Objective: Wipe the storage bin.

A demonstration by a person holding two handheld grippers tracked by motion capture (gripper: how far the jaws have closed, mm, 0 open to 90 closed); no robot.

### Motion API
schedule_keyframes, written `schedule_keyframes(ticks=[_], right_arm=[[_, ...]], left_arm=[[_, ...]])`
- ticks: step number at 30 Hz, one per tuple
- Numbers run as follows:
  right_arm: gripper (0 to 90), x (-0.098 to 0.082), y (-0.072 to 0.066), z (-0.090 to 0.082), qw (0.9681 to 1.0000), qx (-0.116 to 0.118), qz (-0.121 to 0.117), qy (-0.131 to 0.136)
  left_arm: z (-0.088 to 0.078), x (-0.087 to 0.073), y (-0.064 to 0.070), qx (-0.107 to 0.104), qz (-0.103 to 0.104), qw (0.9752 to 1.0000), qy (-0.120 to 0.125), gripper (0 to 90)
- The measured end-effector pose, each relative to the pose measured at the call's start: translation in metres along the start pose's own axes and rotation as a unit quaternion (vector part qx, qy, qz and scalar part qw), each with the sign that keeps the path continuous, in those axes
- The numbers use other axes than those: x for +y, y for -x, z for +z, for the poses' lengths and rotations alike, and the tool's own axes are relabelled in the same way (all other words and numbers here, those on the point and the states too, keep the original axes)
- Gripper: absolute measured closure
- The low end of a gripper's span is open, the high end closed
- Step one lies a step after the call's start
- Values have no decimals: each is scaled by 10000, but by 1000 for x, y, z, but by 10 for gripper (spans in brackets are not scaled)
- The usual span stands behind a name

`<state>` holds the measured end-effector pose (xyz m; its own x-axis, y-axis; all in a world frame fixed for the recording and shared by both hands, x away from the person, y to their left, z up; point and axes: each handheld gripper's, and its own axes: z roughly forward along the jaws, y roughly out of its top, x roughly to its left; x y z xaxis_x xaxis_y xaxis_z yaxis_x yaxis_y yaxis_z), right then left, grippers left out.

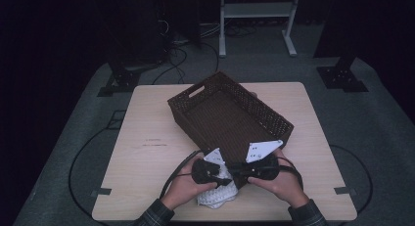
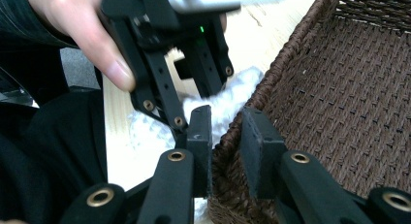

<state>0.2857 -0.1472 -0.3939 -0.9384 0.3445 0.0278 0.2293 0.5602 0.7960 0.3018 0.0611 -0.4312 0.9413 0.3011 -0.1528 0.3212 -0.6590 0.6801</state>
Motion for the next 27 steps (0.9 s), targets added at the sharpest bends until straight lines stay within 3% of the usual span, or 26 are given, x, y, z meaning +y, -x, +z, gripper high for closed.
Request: schedule_keyframes(ticks=[6,10,15,17,20,27], right_arm=[[739,0,0,0,10000,-4,-2,0],[734,0,0,0,10000,19,-8,2],[696,-2,1,-10,9999,-52,42,137],[757,-4,2,-19,9997,-23,70,214],[813,-9,3,-29,9997,-182,100,160],[874,-25,9,-43,9987,-439,245,58]], left_arm=[[-15,5,5,-52,44,9996,285,737],[-17,5,5,-8,87,9997,245,737],[-20,-3,-2,89,-59,9997,201,736],[-25,-6,-6,160,-82,9996,213,735],[-33,-11,-12,262,-203,9991,271,735],[-51,-32,-26,499,-527,9968,339,734]])
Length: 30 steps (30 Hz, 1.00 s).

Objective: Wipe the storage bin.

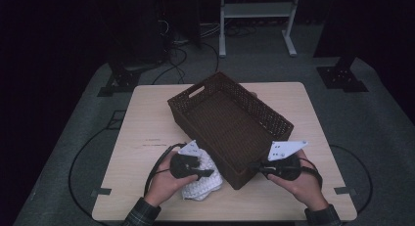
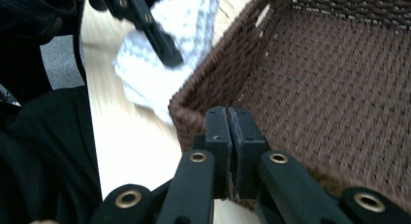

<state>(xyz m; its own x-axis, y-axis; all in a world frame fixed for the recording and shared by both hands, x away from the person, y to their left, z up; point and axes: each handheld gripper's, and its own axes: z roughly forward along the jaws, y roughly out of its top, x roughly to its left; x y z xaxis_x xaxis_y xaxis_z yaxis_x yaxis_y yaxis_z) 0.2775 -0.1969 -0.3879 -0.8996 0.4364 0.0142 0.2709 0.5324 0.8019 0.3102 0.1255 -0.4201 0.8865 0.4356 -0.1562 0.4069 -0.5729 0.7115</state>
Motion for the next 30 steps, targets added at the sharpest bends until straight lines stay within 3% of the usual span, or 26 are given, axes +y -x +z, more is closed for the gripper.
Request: schedule_keyframes(ticks=[6,12,17,21,30], right_arm=[[888,-4,0,7,9999,30,46,-87],[890,3,-3,18,9999,153,-43,-45],[891,11,-6,29,9996,235,-115,-50],[891,18,-8,40,9995,266,-159,-3],[891,34,-12,62,9994,300,-189,27]], left_arm=[[-18,-20,-14,233,-334,9991,136,732],[-31,-34,-22,422,-508,9977,168,732],[-35,-41,-24,508,-557,9971,136,732],[-38,-46,-26,711,-563,9959,55,733],[-47,-56,-34,828,-756,9936,137,732]])
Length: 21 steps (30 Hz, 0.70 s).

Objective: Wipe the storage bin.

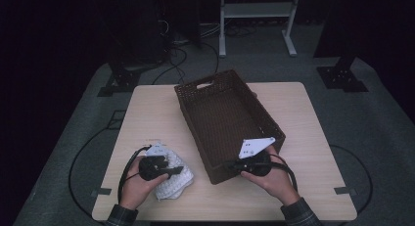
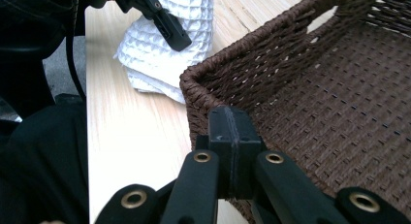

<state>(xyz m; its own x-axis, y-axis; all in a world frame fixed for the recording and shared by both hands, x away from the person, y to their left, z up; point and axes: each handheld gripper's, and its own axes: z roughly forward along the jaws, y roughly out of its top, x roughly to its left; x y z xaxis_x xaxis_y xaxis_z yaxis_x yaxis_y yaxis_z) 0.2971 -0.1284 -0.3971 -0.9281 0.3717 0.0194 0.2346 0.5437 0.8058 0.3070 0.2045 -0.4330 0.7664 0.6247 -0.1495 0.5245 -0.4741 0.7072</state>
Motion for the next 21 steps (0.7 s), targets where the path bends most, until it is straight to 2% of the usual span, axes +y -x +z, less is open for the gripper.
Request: schedule_keyframes(ticks=[9,13,16,21], right_arm=[[887,18,-1,24,10000,38,-61,-22],[845,20,-2,29,9999,76,-147,-39],[782,20,-1,21,9999,43,-126,45],[711,12,10,-5,9996,-211,-50,184]], left_arm=[[-3,-6,-6,72,-85,9999,43,726],[-3,-7,-7,72,-88,9999,38,727],[-3,-8,-9,81,-105,9999,67,728],[-4,-9,-12,63,-211,9996,170,729]])
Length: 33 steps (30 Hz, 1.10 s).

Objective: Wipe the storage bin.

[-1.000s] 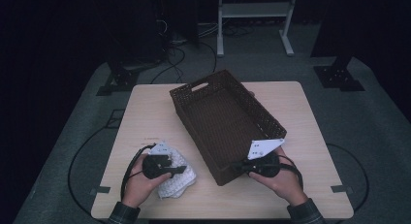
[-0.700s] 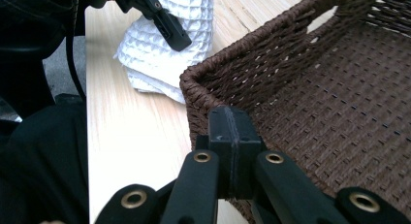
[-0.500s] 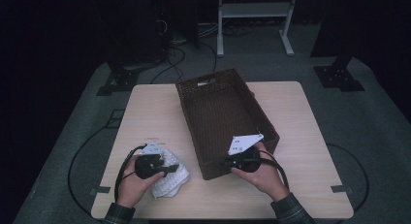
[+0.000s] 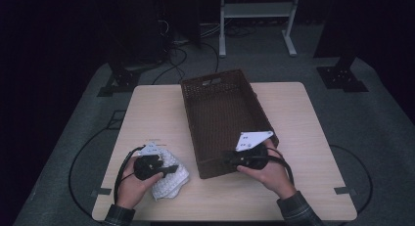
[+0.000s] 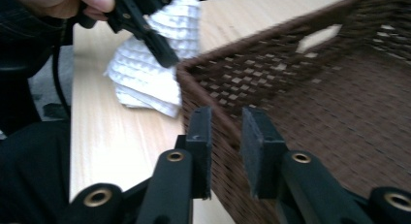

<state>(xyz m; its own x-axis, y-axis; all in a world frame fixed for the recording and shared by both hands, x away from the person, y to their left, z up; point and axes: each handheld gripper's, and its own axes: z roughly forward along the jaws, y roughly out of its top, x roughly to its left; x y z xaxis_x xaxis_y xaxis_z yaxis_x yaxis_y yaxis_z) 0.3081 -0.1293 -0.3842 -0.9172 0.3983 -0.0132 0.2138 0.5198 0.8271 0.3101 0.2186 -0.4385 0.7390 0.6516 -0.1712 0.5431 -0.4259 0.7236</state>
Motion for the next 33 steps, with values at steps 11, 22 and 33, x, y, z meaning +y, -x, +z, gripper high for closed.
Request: schedule_keyframes(ticks=[11,22,33], right_arm=[[609,-36,41,-57,9966,-753,320,55],[528,-59,67,-70,9955,-835,384,-232],[559,-64,66,-61,9949,-911,367,-246]], left_arm=[[-1,0,-4,-10,-26,10000,85,731],[-3,0,-5,-3,-43,10000,86,732],[-3,0,-5,-12,-70,9999,122,729]])
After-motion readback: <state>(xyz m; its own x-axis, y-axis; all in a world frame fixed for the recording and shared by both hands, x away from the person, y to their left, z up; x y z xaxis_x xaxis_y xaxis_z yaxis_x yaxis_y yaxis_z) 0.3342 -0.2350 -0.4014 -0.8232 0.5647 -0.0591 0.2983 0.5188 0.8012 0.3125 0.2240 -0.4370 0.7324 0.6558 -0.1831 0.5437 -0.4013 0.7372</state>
